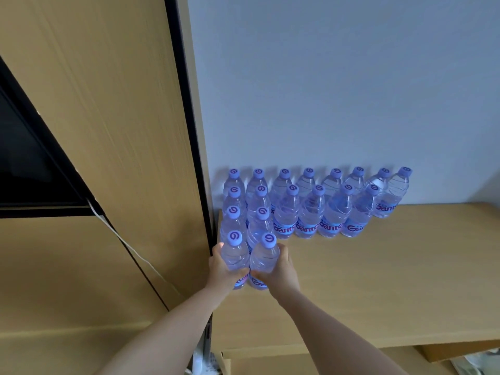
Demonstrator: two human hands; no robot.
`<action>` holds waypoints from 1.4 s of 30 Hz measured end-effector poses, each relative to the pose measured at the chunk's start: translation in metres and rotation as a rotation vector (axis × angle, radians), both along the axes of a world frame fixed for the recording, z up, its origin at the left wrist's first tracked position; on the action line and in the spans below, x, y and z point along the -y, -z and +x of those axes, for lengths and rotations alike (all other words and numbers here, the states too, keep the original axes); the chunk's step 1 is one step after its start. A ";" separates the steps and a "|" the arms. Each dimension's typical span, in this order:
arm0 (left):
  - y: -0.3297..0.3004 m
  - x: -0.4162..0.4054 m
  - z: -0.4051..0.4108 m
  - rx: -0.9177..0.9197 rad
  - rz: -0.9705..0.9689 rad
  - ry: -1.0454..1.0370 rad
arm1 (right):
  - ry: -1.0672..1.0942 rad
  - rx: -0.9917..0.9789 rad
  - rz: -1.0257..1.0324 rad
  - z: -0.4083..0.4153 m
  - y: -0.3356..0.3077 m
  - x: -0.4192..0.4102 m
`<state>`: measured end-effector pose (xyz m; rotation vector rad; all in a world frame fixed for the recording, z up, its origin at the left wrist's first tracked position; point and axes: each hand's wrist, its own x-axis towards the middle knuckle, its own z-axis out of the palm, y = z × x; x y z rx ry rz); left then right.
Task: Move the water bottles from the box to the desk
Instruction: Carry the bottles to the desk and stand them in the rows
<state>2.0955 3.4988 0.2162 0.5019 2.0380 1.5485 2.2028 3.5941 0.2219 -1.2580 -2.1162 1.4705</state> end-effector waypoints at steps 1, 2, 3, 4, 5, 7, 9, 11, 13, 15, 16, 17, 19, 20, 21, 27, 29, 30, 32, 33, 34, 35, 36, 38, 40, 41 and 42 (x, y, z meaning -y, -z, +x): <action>0.001 0.000 -0.001 -0.002 0.004 0.003 | 0.005 -0.002 -0.002 0.000 0.000 0.000; 0.001 -0.001 -0.001 -0.002 0.010 0.003 | 0.012 -0.005 -0.005 -0.001 0.000 0.001; 0.002 0.000 -0.001 0.001 0.016 0.001 | 0.023 -0.013 -0.011 -0.001 0.001 0.003; 0.002 0.000 -0.001 0.004 0.023 -0.001 | 0.033 -0.022 -0.014 0.000 0.001 0.004; 0.002 0.000 -0.001 0.008 0.028 0.001 | 0.042 -0.029 -0.014 0.000 0.001 0.006; 0.003 0.001 -0.001 0.001 0.042 0.024 | 0.051 -0.034 -0.010 0.001 0.001 0.008; 0.004 0.002 -0.003 -0.020 0.053 0.068 | 0.045 -0.037 -0.013 0.001 0.001 0.007; 0.001 0.005 -0.005 -0.016 0.068 0.118 | 0.034 -0.029 -0.026 0.000 0.000 0.006; -0.003 0.008 -0.008 -0.017 0.077 0.200 | 0.018 -0.013 -0.049 -0.001 -0.001 0.003; -0.005 0.013 -0.011 -0.007 0.067 0.274 | -0.027 -0.010 -0.092 0.000 -0.001 -0.001; -0.005 0.015 -0.012 0.002 0.064 0.294 | -0.051 -0.015 -0.116 0.001 -0.002 -0.003; -0.007 0.018 -0.013 0.019 0.051 0.296 | -0.070 -0.018 -0.125 0.002 -0.004 -0.005; -0.011 0.025 -0.012 0.074 0.007 0.245 | -0.094 -0.034 -0.100 0.005 -0.009 -0.009; -0.013 0.026 -0.012 0.089 -0.006 0.223 | -0.106 -0.042 -0.071 0.005 -0.011 -0.010; -0.015 0.026 -0.012 0.086 -0.017 0.208 | -0.122 -0.039 -0.030 0.006 -0.014 -0.011; -0.023 0.024 -0.002 0.017 -0.079 0.120 | -0.157 0.040 0.067 0.003 -0.019 -0.011; -0.023 0.022 0.000 0.012 -0.096 0.122 | -0.158 0.032 0.050 0.004 -0.019 -0.010; -0.023 0.021 0.000 0.008 -0.103 0.126 | -0.163 0.028 0.041 0.004 -0.019 -0.010; -0.023 0.020 0.000 0.001 -0.116 0.139 | -0.179 0.024 0.034 0.004 -0.020 -0.010; -0.023 0.020 0.001 -0.010 -0.132 0.146 | -0.187 0.026 0.034 0.005 -0.020 -0.011; -0.023 0.020 0.002 -0.025 -0.154 0.151 | -0.191 0.030 0.034 0.005 -0.019 -0.011; -0.024 0.020 0.003 -0.042 -0.172 0.151 | -0.188 0.040 0.031 0.005 -0.019 -0.011; -0.024 0.020 0.005 -0.050 -0.180 0.142 | -0.179 0.049 0.025 0.005 -0.018 -0.011; -0.023 0.021 0.009 -0.056 -0.208 0.111 | -0.147 0.073 0.006 0.006 -0.014 -0.009; -0.020 0.026 0.012 -0.058 -0.309 0.080 | -0.125 0.143 -0.005 0.008 -0.009 -0.005; -0.018 0.029 0.014 -0.052 -0.379 0.060 | -0.132 0.199 0.007 0.010 -0.006 -0.003; -0.015 0.034 0.016 -0.045 -0.443 0.038 | -0.159 0.258 0.023 0.012 -0.001 0.001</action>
